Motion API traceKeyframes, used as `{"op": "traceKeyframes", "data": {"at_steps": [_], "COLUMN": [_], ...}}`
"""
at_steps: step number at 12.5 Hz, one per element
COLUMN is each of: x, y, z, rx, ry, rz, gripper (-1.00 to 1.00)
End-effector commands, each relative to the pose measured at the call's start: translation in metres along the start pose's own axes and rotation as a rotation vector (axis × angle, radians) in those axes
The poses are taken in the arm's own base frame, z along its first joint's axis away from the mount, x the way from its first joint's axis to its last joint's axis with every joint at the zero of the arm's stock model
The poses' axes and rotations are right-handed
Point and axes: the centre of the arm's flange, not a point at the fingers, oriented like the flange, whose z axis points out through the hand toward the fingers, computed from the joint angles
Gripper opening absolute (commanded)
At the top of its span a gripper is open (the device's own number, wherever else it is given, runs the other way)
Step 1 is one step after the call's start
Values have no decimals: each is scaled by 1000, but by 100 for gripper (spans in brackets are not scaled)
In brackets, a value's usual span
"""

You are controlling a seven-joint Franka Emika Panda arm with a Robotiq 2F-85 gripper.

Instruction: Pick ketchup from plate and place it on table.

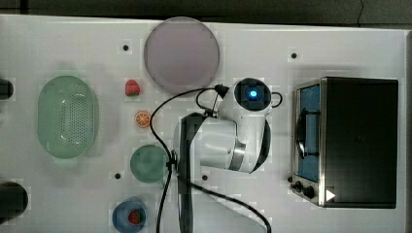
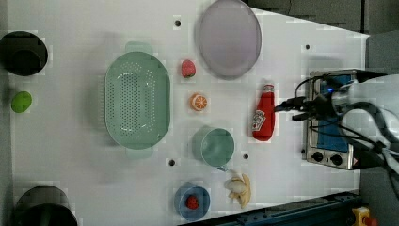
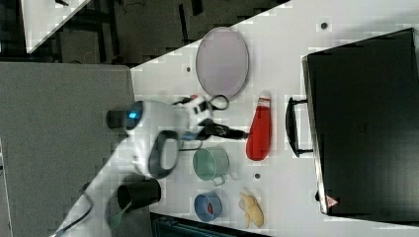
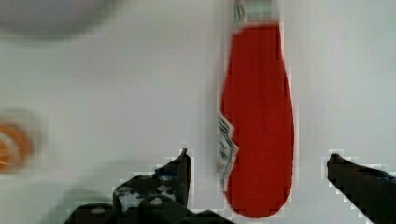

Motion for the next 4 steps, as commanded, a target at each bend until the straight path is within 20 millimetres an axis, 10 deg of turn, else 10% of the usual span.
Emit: {"op": "traceKeyframes", "data": {"at_steps": [1,4], "x": [5,-18], "y": [-22,-26], "z": [-149,-231], "rx": [73,74], "ry": [205,178], "rz": [184,391], "gripper": [100,100]}}
